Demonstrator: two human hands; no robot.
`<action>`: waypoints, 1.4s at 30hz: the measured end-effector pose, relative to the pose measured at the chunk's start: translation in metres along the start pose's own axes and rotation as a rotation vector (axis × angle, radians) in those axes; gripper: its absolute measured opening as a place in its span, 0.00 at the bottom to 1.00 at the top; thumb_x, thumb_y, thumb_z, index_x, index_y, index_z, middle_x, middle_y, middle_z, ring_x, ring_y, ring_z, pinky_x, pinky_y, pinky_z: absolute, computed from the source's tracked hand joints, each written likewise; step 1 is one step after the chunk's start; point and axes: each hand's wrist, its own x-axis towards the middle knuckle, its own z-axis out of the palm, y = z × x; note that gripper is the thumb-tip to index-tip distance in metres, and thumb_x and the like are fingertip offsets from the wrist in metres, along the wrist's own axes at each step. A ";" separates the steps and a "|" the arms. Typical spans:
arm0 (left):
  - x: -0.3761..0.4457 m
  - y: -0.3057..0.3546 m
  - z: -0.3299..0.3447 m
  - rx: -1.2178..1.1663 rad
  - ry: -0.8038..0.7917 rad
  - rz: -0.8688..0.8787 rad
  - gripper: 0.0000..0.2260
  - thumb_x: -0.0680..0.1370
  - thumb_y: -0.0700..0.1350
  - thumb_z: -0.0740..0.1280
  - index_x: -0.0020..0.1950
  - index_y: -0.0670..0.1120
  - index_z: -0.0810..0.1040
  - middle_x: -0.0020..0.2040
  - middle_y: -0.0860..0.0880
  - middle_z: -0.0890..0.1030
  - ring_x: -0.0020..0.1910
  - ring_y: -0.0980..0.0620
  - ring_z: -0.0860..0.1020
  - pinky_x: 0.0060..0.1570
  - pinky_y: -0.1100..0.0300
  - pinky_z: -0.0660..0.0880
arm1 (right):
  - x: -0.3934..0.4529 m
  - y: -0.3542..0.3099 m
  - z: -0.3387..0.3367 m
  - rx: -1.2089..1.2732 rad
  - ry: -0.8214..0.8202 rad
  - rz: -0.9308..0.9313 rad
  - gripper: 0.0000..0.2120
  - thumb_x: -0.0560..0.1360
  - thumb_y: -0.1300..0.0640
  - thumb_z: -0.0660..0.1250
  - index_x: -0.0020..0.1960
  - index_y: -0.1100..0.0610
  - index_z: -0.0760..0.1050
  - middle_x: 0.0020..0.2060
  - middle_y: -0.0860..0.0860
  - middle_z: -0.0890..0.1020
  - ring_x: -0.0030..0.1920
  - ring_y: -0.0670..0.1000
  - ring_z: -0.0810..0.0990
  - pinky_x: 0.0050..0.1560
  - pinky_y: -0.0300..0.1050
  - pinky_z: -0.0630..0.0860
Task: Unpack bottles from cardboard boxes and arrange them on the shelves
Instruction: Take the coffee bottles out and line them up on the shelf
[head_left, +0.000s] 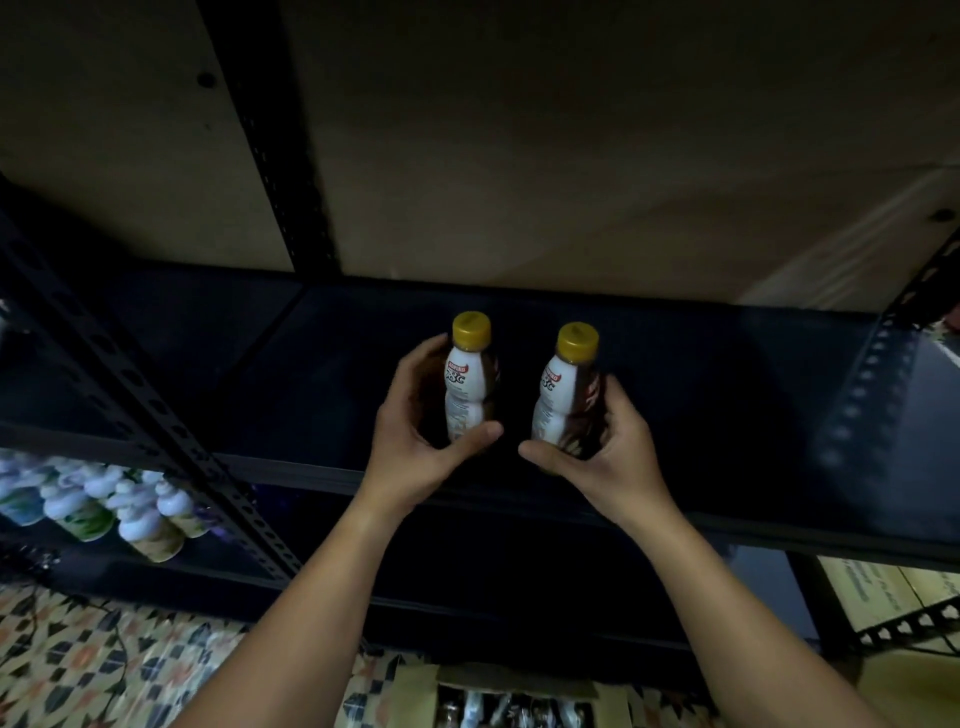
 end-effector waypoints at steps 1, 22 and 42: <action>0.001 -0.002 -0.001 0.013 0.010 -0.008 0.39 0.67 0.42 0.84 0.74 0.47 0.69 0.68 0.47 0.78 0.68 0.43 0.76 0.65 0.46 0.75 | 0.000 0.001 -0.001 -0.015 -0.019 -0.003 0.32 0.63 0.55 0.84 0.63 0.44 0.73 0.56 0.42 0.83 0.59 0.45 0.82 0.58 0.41 0.78; 0.003 -0.008 -0.001 0.121 -0.054 -0.094 0.24 0.70 0.40 0.81 0.64 0.48 0.78 0.56 0.49 0.84 0.57 0.48 0.83 0.59 0.43 0.80 | -0.001 0.010 0.004 -0.228 0.024 0.015 0.29 0.67 0.62 0.80 0.57 0.40 0.70 0.53 0.44 0.82 0.54 0.40 0.82 0.51 0.31 0.77; 0.035 -0.022 -0.061 0.374 0.192 -0.088 0.26 0.78 0.40 0.73 0.70 0.60 0.69 0.58 0.63 0.79 0.59 0.68 0.77 0.59 0.72 0.73 | 0.064 0.011 0.098 -0.329 0.055 -0.033 0.32 0.64 0.60 0.82 0.59 0.47 0.68 0.54 0.48 0.78 0.54 0.47 0.79 0.51 0.40 0.78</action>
